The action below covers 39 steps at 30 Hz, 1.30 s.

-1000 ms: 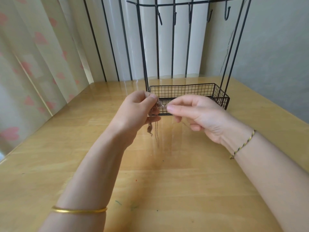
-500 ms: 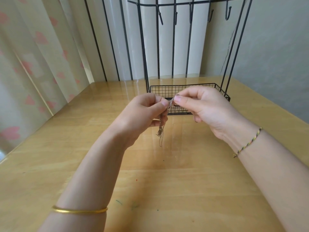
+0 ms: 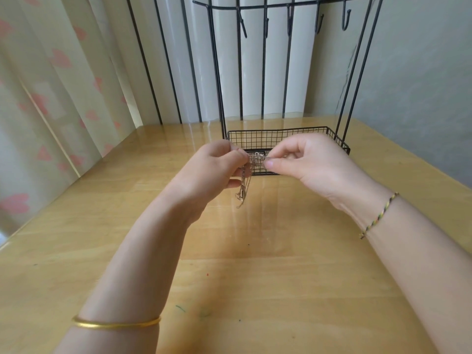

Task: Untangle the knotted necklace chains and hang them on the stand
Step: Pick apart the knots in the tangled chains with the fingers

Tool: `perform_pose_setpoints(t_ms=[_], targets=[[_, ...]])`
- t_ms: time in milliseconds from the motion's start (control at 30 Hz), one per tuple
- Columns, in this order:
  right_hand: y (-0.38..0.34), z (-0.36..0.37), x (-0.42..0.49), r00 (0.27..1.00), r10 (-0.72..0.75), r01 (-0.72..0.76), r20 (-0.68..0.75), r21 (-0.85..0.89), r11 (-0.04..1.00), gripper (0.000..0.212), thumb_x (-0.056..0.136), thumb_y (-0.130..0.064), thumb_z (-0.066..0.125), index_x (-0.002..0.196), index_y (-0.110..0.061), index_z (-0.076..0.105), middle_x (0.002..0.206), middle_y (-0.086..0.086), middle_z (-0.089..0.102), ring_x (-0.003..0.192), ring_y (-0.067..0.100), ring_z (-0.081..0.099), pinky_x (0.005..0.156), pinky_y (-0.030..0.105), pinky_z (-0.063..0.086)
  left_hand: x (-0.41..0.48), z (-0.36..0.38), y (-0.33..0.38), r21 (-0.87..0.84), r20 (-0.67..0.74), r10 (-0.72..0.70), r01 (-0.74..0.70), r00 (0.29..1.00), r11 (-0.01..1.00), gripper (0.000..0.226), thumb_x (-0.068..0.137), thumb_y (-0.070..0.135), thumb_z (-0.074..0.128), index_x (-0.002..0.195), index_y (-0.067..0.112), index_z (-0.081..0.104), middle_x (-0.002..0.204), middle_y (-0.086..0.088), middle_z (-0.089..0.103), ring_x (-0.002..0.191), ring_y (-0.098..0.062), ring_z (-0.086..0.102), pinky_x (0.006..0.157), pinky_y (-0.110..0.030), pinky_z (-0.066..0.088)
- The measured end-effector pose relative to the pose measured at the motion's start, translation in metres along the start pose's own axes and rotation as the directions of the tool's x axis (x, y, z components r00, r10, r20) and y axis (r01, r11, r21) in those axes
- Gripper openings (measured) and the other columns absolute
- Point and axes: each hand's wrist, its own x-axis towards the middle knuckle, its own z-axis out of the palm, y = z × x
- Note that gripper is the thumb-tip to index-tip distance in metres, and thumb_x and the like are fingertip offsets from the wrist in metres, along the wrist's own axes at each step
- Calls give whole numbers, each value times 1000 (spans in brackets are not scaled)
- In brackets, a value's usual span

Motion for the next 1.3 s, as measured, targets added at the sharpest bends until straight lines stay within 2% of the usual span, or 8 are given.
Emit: perform_pose_setpoints(t_ms=[167,400,600,733,900,1133,1233,1300], targets=[[1,1,1,996,-44,38,-73,-85,996,14,84,-18,67,71,-22,65,66,-13,57,61,-3,48,56,12,37,1,0,-1,-54,37,-41,43,998,998,18,94,11,45,82,10,58,84,-9,60,81,-18,59,84,-36,51],[3,-1,2,971,236,-209,-29,369,906,20,89,-18,58,70,-23,59,82,-6,68,84,12,60,77,31,45,3,-2,-4,-243,45,-164,170,985,955,21,91,11,37,78,7,53,72,-7,56,70,-19,56,75,-33,47],[1,-3,6,924,342,-293,170,889,352,24,92,-12,44,68,-13,49,50,0,49,56,18,60,80,37,53,6,-6,-8,-324,26,-208,205,978,924,18,91,12,37,78,10,49,71,-5,53,66,-18,54,69,-31,48],[2,1,5,933,311,-245,182,954,176,24,91,-12,45,68,-10,50,42,-3,27,38,11,31,49,24,47,7,-4,-9,-336,43,-182,186,982,923,16,90,11,38,79,8,50,73,-6,52,65,-17,53,71,-31,49],[5,1,5,935,270,-285,231,941,181,21,89,-15,46,69,-11,52,50,-5,32,32,6,19,34,16,22,4,0,-7,-398,63,-103,120,993,909,18,91,7,39,76,9,48,74,-7,50,64,-15,53,67,-29,53],[7,-1,3,907,289,-386,307,881,274,20,86,-16,44,66,-14,41,51,-3,35,31,6,20,32,16,27,7,-3,-8,-393,-31,-58,41,998,919,18,92,5,41,76,9,45,79,-12,40,62,-15,54,54,-25,49],[10,2,7,910,354,-301,215,931,208,21,89,-9,45,69,-12,41,57,1,42,31,6,25,30,15,27,5,-4,-9,-302,-42,-42,28,998,953,18,92,4,45,75,9,49,75,-10,46,62,-15,52,52,-24,46],[14,2,8,920,369,-241,130,931,274,20,89,-3,46,71,-11,45,60,3,47,31,5,26,29,16,23,4,-5,-8,-293,-12,-39,34,999,955,15,91,1,49,79,10,50,71,-7,48,60,-13,52,51,-22,46]])
